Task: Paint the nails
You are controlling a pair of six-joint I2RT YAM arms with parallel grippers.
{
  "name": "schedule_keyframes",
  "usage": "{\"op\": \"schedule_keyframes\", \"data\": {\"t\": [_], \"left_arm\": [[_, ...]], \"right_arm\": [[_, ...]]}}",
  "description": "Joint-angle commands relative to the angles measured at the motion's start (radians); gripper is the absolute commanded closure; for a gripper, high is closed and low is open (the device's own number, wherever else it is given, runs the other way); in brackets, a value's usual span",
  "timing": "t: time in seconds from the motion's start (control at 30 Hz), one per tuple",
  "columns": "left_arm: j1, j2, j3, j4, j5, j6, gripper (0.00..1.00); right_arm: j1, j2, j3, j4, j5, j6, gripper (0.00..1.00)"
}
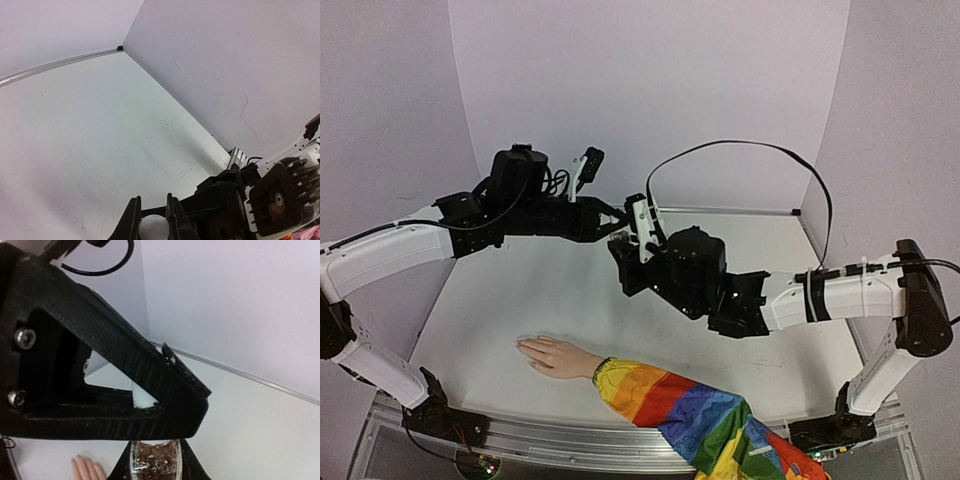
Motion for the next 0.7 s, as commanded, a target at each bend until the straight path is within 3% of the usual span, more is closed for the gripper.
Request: {"op": "schedule_keyframes", "data": {"t": [0.0, 0.1, 0.13, 0.2, 0.27, 0.4, 0.5, 0.67], "left_arm": [[-0.028, 0.018, 0.068, -0.043, -0.004, -0.03, 1.0], [-0.027, 0.001, 0.058, -0.044, 0.008, -0.029, 0.96], [-0.027, -0.008, 0.054, -0.043, 0.013, -0.027, 0.88], [-0.027, -0.029, 0.043, -0.041, 0.024, -0.02, 0.59], [-0.027, -0.058, 0.028, -0.039, 0.026, -0.009, 0.39], [-0.025, -0.11, -0.007, -0.023, 0.044, 0.013, 0.12], [-0.009, -0.14, -0.025, 0.005, 0.126, 0.011, 0.03], [0.004, -0.212, -0.096, 0.102, 0.226, -0.005, 0.02]], "right_arm": [[-0.04, -0.001, 0.041, 0.061, 0.131, -0.107, 1.0], [-0.045, -0.033, -0.004, 0.125, -0.101, -0.117, 1.0], [-0.049, -0.045, -0.014, 0.133, -0.163, -0.116, 1.0], [-0.064, -0.072, -0.036, 0.135, -0.304, -0.102, 1.0], [-0.091, -0.103, -0.057, 0.136, -0.458, -0.086, 1.0], [-0.131, -0.144, -0.09, 0.127, -0.632, -0.023, 1.0], [-0.175, -0.171, -0.123, 0.131, -0.799, 0.033, 1.0], [-0.244, -0.139, -0.071, 0.149, -1.154, 0.192, 1.0]]}}
